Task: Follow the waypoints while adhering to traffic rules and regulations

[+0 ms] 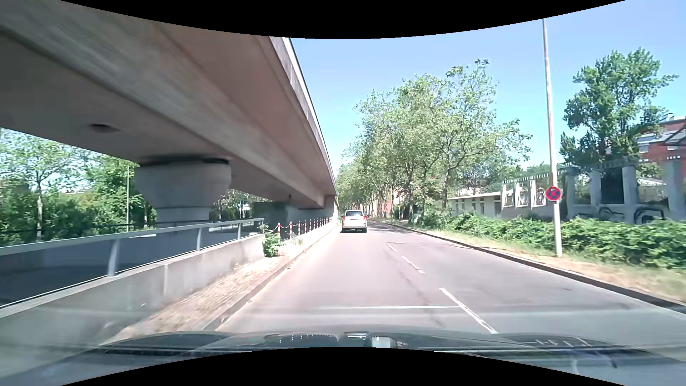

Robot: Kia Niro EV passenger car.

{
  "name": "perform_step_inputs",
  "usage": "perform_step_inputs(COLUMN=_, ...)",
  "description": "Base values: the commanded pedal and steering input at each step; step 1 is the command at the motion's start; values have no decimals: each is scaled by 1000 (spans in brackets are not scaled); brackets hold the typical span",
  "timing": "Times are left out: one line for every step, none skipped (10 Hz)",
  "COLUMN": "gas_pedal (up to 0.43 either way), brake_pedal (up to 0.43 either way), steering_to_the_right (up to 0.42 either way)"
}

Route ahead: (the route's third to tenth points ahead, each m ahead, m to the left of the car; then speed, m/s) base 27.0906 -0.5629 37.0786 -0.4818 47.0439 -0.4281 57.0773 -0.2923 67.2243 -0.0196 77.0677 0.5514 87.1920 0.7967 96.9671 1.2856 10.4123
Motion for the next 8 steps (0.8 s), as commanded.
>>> perform_step_inputs(gas_pedal=169, brake_pedal=0, steering_to_the_right=-5)
perform_step_inputs(gas_pedal=169, brake_pedal=0, steering_to_the_right=-5)
perform_step_inputs(gas_pedal=169, brake_pedal=0, steering_to_the_right=-5)
perform_step_inputs(gas_pedal=169, brake_pedal=0, steering_to_the_right=-5)
perform_step_inputs(gas_pedal=169, brake_pedal=0, steering_to_the_right=-5)
perform_step_inputs(gas_pedal=169, brake_pedal=0, steering_to_the_right=-3)
perform_step_inputs(gas_pedal=169, brake_pedal=0, steering_to_the_right=-2)
perform_step_inputs(gas_pedal=157, brake_pedal=0, steering_to_the_right=-2)
